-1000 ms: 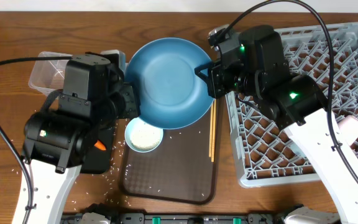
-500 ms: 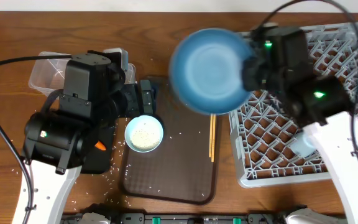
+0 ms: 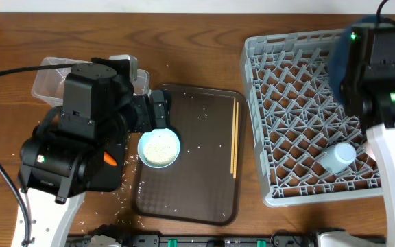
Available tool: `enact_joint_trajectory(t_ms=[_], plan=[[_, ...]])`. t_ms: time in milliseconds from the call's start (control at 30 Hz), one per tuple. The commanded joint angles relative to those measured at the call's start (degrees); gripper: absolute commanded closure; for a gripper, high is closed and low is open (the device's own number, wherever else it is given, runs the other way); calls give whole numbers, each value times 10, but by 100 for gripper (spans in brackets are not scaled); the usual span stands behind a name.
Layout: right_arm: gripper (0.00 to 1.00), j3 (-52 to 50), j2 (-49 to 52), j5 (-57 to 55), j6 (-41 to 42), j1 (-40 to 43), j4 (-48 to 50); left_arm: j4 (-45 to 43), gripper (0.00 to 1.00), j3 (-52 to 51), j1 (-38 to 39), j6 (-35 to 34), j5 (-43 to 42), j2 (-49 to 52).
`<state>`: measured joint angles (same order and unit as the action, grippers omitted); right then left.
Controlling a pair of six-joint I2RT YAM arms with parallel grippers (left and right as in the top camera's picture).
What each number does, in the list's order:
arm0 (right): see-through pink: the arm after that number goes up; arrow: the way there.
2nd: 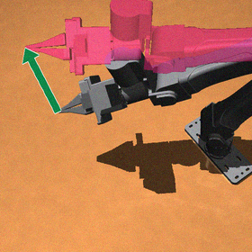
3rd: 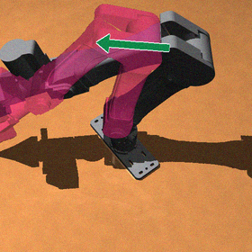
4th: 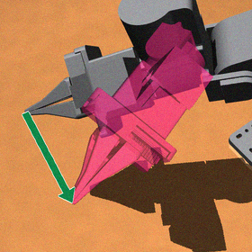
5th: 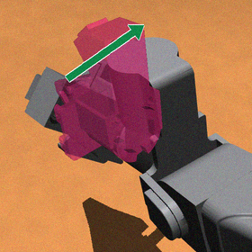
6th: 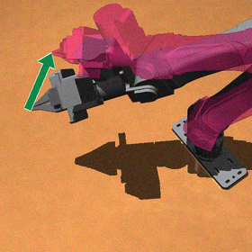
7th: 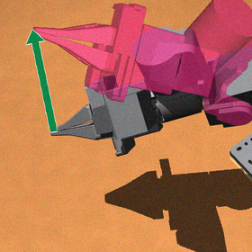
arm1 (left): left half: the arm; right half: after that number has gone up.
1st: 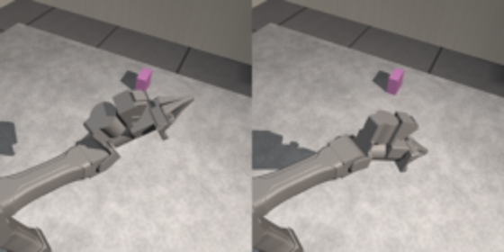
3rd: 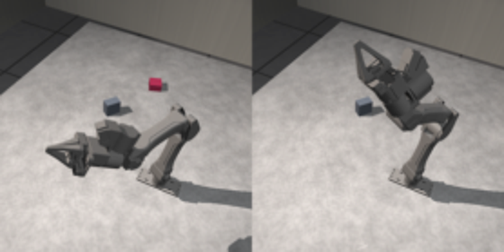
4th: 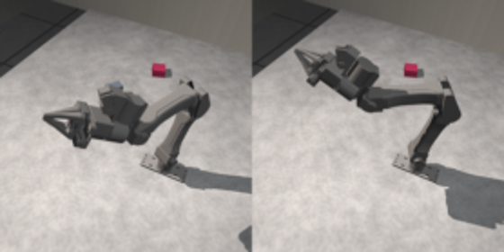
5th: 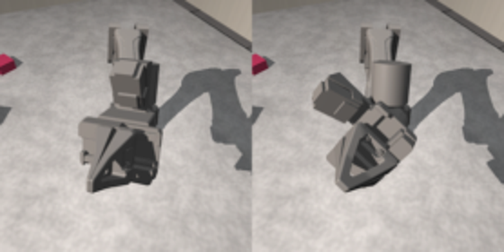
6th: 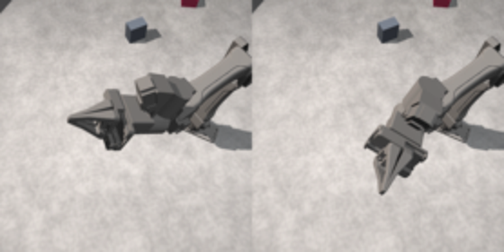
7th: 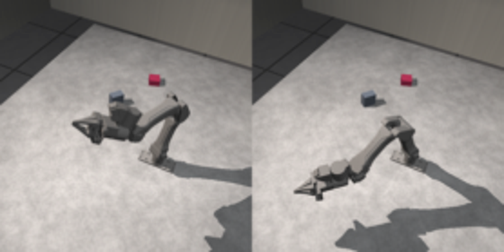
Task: Sort waste into correct bins and load items into the dishwasher rack
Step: 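Carry the blue plate with the right gripper over the rack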
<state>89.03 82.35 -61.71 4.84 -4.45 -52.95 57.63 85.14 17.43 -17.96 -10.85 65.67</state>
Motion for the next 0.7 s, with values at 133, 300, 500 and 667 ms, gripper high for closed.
enact_joint_trajectory(t_ms=[133, 300, 500, 667], plan=[[99, 0, 81, -160, -99, 49, 102, 5, 2, 10, 1, 3, -7, -3], [99, 0, 126, -136, -235, 71, 202, 8, 2, 10, 1, 3, -7, -3], [99, 0, 151, -25, -381, 70, 247, 14, 2, 10, 1, 4, -4, -3], [99, 0, 152, 60, -496, 61, 258, 14, 2, 10, 1, 4, -5, -3]])
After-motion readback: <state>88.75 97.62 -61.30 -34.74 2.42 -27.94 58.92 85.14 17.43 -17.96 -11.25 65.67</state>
